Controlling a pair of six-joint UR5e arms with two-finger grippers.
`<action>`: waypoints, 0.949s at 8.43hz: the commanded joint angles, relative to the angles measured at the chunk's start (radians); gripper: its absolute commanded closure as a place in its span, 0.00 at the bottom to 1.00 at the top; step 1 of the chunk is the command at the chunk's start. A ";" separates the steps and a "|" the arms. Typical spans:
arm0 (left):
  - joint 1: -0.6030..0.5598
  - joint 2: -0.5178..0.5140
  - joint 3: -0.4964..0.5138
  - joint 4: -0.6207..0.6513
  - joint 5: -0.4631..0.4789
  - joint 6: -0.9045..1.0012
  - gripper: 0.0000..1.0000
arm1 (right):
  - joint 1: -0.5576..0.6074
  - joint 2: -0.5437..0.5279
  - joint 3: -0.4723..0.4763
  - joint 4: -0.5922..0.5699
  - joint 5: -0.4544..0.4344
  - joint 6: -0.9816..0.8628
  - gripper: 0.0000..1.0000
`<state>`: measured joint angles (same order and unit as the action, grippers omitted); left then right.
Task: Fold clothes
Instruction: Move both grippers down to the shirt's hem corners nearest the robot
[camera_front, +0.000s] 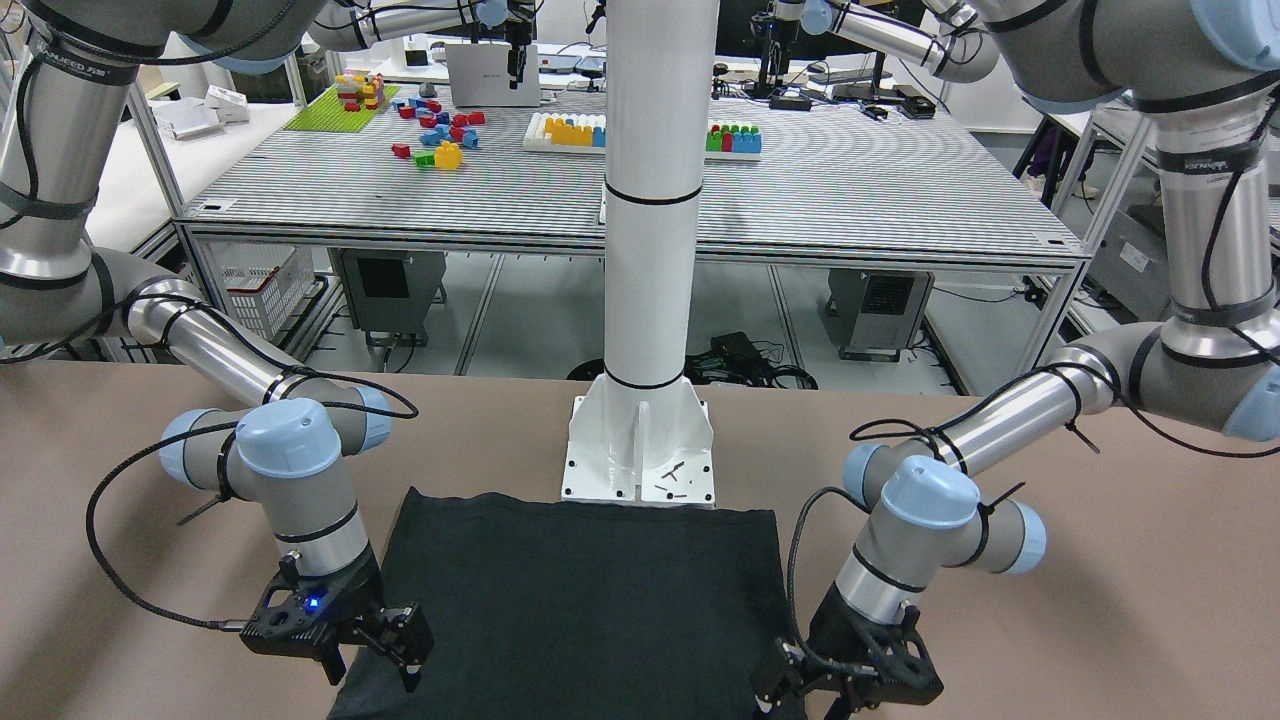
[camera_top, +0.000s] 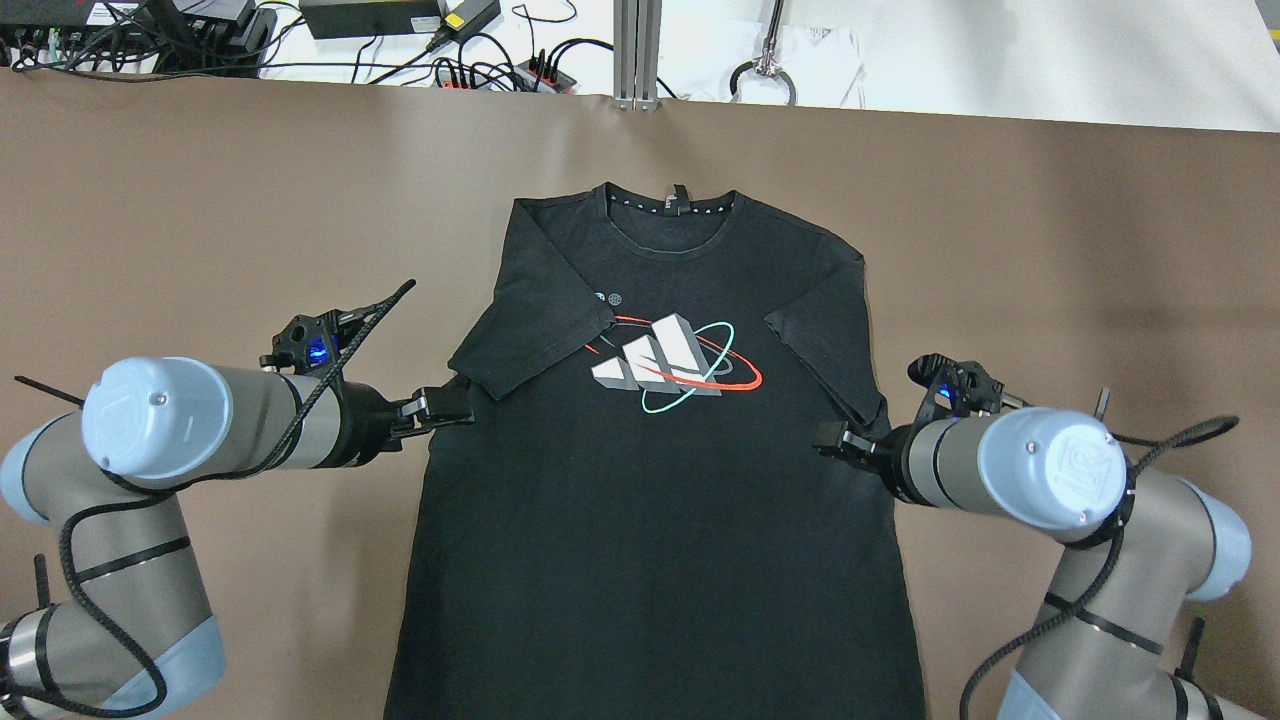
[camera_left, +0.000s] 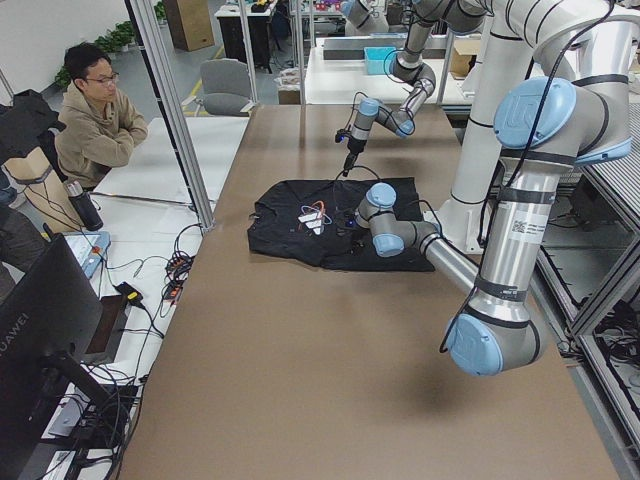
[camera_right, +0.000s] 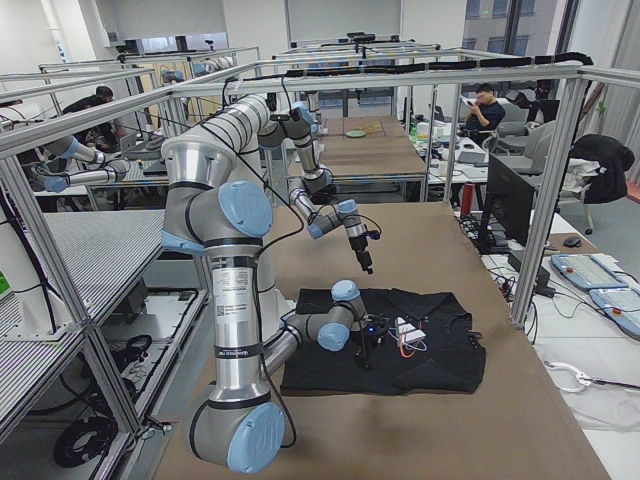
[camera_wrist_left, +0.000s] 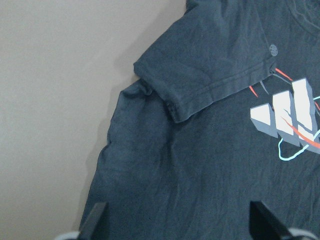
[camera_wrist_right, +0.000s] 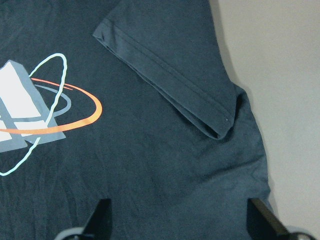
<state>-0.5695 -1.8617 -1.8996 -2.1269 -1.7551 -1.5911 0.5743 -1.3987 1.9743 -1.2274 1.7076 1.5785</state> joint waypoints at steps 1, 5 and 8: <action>0.055 0.061 -0.062 0.007 0.053 -0.066 0.00 | -0.169 -0.161 0.127 -0.021 -0.127 0.268 0.09; 0.062 0.061 -0.068 0.008 0.068 -0.076 0.00 | -0.493 -0.322 0.196 -0.021 -0.312 0.549 0.27; 0.085 0.053 -0.070 0.008 0.100 -0.078 0.00 | -0.618 -0.399 0.230 -0.023 -0.336 0.596 0.32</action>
<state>-0.5009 -1.8040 -1.9680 -2.1185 -1.6796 -1.6678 0.0344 -1.7643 2.1917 -1.2487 1.3956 2.1348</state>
